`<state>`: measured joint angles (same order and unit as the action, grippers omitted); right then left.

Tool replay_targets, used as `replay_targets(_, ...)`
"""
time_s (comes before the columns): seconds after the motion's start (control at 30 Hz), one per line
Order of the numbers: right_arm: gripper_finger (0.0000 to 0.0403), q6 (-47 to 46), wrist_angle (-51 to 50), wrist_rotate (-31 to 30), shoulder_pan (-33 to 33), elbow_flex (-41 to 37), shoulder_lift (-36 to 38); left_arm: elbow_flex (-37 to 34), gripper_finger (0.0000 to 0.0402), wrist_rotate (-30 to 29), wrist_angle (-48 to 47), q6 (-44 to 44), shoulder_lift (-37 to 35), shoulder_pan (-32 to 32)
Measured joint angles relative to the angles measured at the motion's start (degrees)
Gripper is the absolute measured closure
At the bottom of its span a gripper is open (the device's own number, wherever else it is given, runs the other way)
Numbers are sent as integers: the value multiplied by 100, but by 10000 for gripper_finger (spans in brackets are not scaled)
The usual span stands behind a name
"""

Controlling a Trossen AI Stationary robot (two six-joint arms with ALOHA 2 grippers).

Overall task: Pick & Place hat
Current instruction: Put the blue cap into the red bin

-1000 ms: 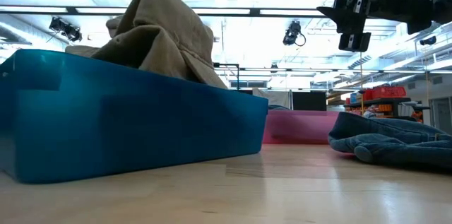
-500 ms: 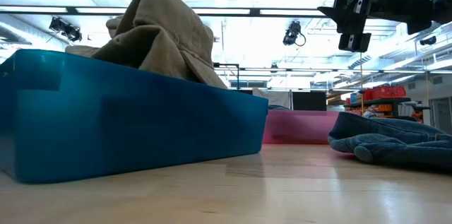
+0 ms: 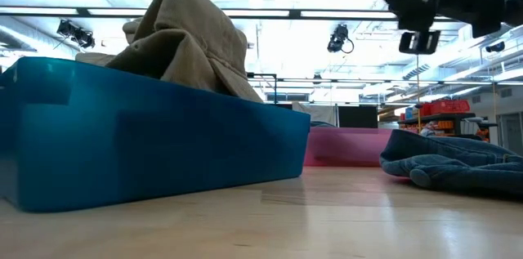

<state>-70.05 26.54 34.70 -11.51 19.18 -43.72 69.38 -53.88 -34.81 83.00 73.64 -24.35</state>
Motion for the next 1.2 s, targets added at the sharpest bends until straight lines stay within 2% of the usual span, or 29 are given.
replay_targets(0.1, 209, -18, -486, 243, 1, 0, 155, 2, 388, 115, 210, -398, 7, 120)
replay_targets(0.2, 270, 43, -1446, 509, 1, 4, 295, -2, 397, 115, 424, -638, 7, 211)
replay_targets(0.33, 358, 316, -2871, 735, 1, 4, 521, -2, 396, 117, 504, -887, 7, 304)
replay_targets(0.4, 390, 456, -3486, 808, -1, 4, 643, -2, 389, 119, 503, -919, 9, 325)
replay_targets(0.6, 390, 580, -4818, 1053, 29, 2, 967, -2, 374, 119, 528, -1060, 31, 431)
replay_targets(0.7, 399, 616, -5310, 1106, 259, 64, 1166, -2, 373, 115, 571, -1409, 36, 516)
replay_targets(0.83, 399, 701, -5648, 1099, 745, 532, 1283, -2, 372, 116, 602, -1783, 36, 652)
replay_targets(1.0, 401, 963, -6688, 319, 1512, 1517, 1113, -2, 372, 289, 614, -2306, 36, 900)
replay_targets(1.1, 401, 1179, -7704, -289, 2029, 1953, 803, -2, 372, 575, 636, -2676, 36, 1102)
replay_targets(1.2, 402, 1216, -8165, -626, 2528, 2208, 443, -2, 372, 965, 675, -2989, 36, 1326)
